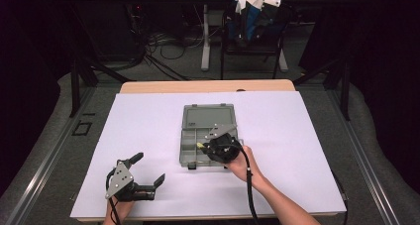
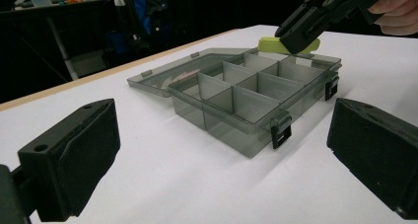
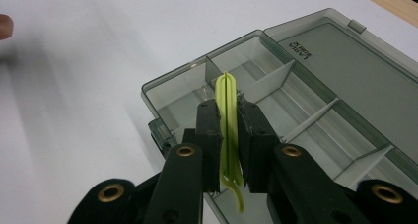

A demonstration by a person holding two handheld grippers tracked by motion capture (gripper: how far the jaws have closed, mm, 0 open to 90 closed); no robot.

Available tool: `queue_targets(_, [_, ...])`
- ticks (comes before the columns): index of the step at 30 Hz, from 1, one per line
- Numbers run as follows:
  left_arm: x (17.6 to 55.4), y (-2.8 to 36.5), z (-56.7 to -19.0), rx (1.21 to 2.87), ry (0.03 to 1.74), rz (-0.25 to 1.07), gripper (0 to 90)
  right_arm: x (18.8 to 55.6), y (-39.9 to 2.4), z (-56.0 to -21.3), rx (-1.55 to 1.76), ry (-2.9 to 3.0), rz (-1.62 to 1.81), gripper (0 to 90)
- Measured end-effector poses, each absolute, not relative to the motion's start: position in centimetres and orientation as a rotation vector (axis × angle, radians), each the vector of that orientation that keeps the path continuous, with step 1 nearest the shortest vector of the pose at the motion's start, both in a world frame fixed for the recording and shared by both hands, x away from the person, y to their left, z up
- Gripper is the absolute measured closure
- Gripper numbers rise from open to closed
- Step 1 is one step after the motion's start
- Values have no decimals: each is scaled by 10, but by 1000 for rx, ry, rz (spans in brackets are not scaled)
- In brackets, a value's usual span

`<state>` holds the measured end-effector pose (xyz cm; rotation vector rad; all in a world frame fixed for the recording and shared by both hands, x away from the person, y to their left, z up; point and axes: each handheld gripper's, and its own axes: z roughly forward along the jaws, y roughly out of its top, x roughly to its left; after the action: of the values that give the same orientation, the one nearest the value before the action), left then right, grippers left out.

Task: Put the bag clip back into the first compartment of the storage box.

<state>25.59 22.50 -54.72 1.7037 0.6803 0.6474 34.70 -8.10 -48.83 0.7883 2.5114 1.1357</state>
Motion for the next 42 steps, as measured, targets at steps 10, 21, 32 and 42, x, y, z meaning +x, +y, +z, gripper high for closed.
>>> queue_targets(10, [256,225,-547,1704,680,648,0,355,-77,-488,795,2508,1115,809])
queue_targets(21, [255,226,-547,1699,682,650,0,365,-67,-491,800,2516,1100,809])
queue_targets(32, [256,225,-547,1700,679,647,0,375,-61,-491,827,2518,1091,809])
queue_targets(42, [255,225,-547,1700,676,646,0,380,-56,-490,842,2520,1084,809])
